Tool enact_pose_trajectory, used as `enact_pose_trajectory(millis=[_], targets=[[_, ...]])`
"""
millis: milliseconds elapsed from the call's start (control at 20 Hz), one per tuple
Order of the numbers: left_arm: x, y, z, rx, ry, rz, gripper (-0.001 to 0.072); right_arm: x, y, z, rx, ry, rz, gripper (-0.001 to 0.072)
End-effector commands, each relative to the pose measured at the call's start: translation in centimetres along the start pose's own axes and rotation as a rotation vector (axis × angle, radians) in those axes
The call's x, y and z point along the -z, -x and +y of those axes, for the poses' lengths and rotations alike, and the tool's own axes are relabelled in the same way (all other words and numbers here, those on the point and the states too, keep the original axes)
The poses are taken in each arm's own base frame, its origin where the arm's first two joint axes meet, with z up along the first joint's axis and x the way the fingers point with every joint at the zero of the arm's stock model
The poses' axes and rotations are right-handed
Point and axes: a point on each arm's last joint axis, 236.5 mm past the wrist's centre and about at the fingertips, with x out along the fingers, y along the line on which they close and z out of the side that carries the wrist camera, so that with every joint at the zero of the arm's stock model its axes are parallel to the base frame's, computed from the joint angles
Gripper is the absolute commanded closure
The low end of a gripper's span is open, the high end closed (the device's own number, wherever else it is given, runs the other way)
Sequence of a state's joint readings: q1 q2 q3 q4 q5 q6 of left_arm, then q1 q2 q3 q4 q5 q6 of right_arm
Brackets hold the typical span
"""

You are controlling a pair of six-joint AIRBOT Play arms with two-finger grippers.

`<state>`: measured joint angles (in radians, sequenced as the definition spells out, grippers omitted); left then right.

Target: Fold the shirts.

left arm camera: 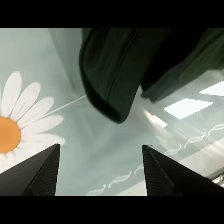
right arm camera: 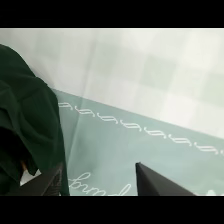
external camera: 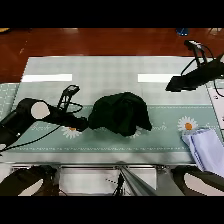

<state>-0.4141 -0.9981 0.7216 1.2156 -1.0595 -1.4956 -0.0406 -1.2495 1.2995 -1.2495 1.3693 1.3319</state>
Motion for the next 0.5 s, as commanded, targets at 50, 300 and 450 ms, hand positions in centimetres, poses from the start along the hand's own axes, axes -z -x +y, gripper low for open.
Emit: enact_pose_trajectory(millis=[50,300,450], targets=[[-0.6,-1.1,-0.5,0.045,-0.012,-0.051,0.0099,1.4,-0.4,-1.2,-0.077,-0.079,0.014,0.0158],[-0.9,-3.7,-0.6,0.077,0.002,-0.020,0.0099,2.4,-1.3,-0.8,-0.102,-0.079,0.044,0.0159],[-2.3,-5.6,-0.3,0.089,0.029,-0.050,0.0101,2.5,-1.3,-0.4,-0.119,-0.081,0.052,0.0159]])
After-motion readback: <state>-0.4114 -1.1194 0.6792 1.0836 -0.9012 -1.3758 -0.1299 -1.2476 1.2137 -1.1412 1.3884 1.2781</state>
